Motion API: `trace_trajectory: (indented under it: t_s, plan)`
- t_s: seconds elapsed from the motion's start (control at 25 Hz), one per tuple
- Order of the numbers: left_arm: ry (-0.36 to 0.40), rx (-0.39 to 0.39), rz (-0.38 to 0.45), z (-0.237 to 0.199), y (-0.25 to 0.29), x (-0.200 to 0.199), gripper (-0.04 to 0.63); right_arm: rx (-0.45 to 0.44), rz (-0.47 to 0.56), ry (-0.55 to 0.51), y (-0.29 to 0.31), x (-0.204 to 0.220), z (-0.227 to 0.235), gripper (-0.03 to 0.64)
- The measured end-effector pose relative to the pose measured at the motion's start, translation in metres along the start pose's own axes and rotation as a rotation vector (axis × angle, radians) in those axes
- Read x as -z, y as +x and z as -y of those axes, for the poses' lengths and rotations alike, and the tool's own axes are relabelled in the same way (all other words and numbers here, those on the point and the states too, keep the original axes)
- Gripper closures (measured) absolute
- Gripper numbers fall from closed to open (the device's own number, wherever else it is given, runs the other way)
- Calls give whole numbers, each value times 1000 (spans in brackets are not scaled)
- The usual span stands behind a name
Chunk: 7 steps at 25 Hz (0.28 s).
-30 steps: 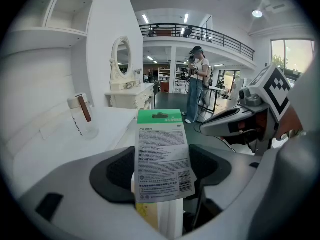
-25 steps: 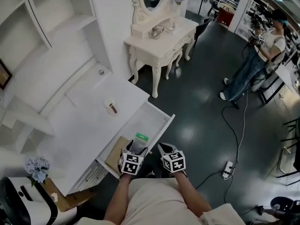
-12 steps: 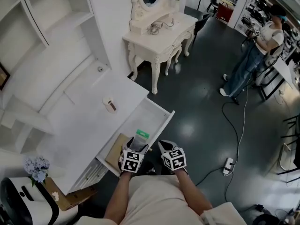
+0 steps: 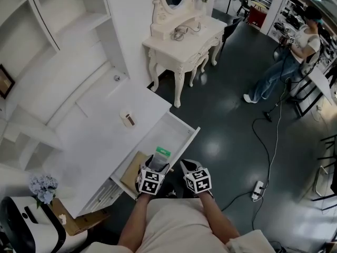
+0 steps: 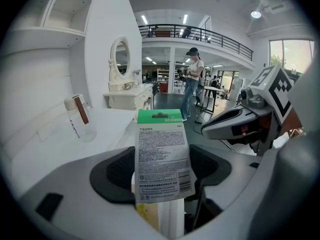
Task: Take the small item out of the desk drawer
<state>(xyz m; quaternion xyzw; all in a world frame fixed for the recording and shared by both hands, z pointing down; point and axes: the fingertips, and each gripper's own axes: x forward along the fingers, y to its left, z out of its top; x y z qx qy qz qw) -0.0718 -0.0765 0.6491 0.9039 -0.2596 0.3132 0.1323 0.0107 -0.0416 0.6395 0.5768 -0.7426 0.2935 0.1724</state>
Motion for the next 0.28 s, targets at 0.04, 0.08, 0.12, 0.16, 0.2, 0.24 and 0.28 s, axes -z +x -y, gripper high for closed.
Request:
trace_trajectory:
  t_s: [0.04,0.08,0.12,0.16,0.2,0.24,0.28]
  plan:
    - [2,2,-1,0,0,0,239,1,-1,1,0,0,0,592]
    - [4,2,-2,-1,-1,0,240,2,-3,2,0,1,0,592]
    - [3,2,-5,-1,-1,1,240,2,-4,3,0,1,-1,592]
    - [2,2,-7,-1,-1,1,240,3,-4,4,0,1,-1,592]
    - [1,2,-7,0,-1,1,239,4,-4,4,-1,1,0,592]
    - [1,2,-6,0,-1,1,240,5,-5,3,-2,2,0,592]
    - [1,3,-5,1,0,0,239,6,-5,2,-3,2,1,592]
